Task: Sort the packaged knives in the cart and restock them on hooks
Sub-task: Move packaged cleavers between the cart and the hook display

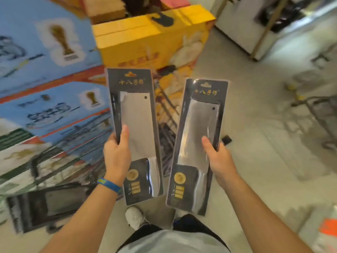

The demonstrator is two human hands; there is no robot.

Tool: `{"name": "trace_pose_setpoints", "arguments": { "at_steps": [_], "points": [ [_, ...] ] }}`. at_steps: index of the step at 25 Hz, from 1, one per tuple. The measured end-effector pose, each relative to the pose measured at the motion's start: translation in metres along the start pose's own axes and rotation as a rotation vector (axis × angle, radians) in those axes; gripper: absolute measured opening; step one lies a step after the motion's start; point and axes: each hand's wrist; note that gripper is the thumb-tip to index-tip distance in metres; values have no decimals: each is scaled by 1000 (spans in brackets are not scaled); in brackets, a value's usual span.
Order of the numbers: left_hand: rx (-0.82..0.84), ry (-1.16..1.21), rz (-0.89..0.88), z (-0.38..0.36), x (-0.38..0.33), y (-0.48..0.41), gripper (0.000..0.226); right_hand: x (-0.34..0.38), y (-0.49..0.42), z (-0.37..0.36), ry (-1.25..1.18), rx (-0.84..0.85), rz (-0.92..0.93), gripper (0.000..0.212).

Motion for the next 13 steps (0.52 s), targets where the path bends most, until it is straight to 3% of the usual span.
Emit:
{"name": "trace_pose_setpoints", "arguments": {
  "at_steps": [3,7,13],
  "points": [
    [221,-36,-108,-74,-26,38,54,-28,16,85,-153,-120,-54,87],
    [506,-67,-235,-180,-64,105,51,-65,41,200,-347,-294,-59,84],
    [895,-121,-273,-352,-100,262,54,-116,100,397,-369,-820,71,33]
  ]
}}
Point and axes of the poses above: each hand's wrist, its own y-axis away from the middle knuckle, its own z-axis out of the back of the hand, x = y × z, and after that the axes turned 1 degree about -x, right-handed
